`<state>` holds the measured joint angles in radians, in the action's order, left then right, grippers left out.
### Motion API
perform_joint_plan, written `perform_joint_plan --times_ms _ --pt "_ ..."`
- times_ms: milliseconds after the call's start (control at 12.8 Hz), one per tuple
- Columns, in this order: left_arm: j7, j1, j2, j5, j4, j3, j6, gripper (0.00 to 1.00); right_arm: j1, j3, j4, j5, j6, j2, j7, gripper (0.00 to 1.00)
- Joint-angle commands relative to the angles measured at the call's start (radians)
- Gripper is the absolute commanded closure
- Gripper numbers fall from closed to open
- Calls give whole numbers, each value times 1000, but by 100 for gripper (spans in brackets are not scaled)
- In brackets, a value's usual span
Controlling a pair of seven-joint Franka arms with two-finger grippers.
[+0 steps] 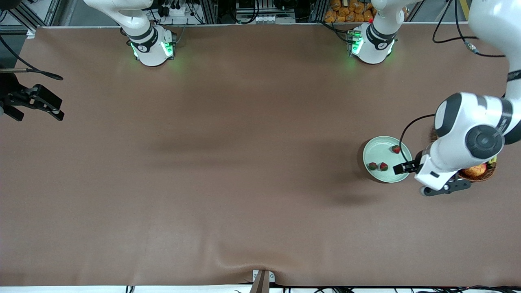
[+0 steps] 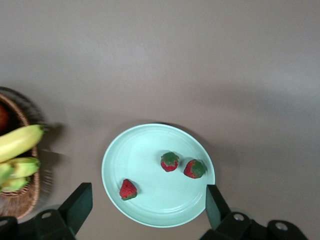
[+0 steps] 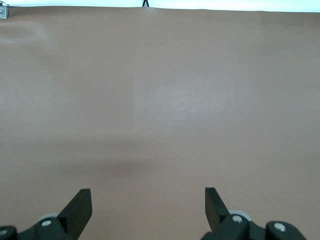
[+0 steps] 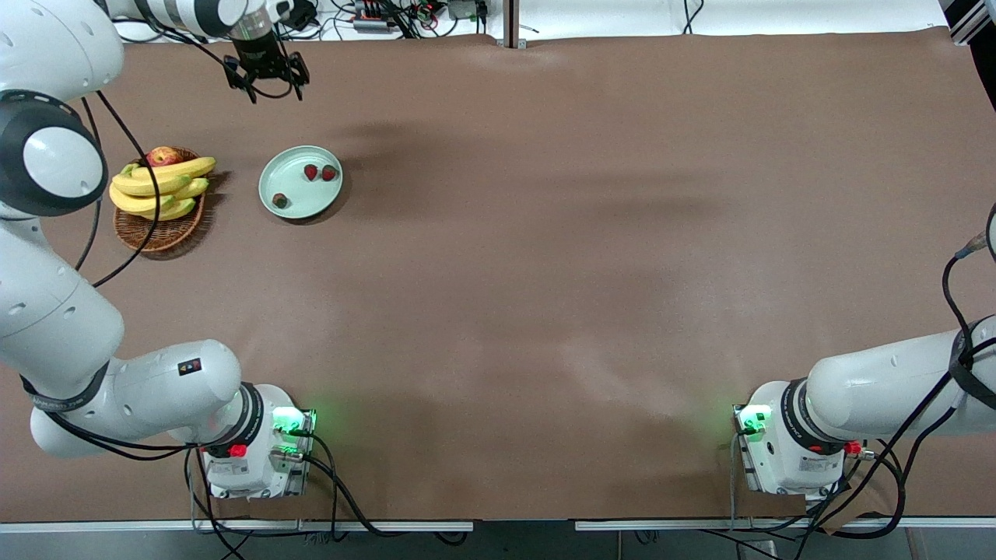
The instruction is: Collect all strawberries into plate
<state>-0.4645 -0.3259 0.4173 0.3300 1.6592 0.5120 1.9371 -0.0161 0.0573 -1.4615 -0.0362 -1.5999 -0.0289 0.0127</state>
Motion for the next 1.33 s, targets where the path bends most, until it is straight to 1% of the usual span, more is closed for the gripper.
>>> perform_joint_plan --times_ms 0,78,234,390,547,703,859,937,1093,1249 --pt "3 -4 -81 -22 -13 6 -39 0 -18 12 -11 -2 -5 14 -23 0" --pt "4 -2 -90 -25 -39 10 -85 0 -16 12 -11 -2 -5 14 -23 0" --pt "29 -4 -118 -55 -94 37 -176 0 -13 13 -10 1 -5 14 -13 0" --pt "32 -1 -152 -81 -136 40 -234 0 -16 13 -11 15 -6 12 -10 0" --pt "32 1 -185 -86 -142 66 -268 0 -19 12 -14 44 -5 14 -8 0" --pt "43 -1 -207 -85 -142 95 -302 0 -19 10 -14 44 -5 14 -10 0" --pt "84 -7 -241 -94 -144 94 -306 0 -22 10 -14 44 -5 14 -10 0" --pt "89 -8 -273 -115 -142 89 -306 0 -24 10 -14 44 -3 14 -8 0" --pt "92 -34 -305 -175 -142 89 -329 0 -24 10 -14 44 -5 14 -8 0" --pt "130 -83 -317 -234 -142 89 -331 0 -22 10 -14 44 -5 14 -8 0"
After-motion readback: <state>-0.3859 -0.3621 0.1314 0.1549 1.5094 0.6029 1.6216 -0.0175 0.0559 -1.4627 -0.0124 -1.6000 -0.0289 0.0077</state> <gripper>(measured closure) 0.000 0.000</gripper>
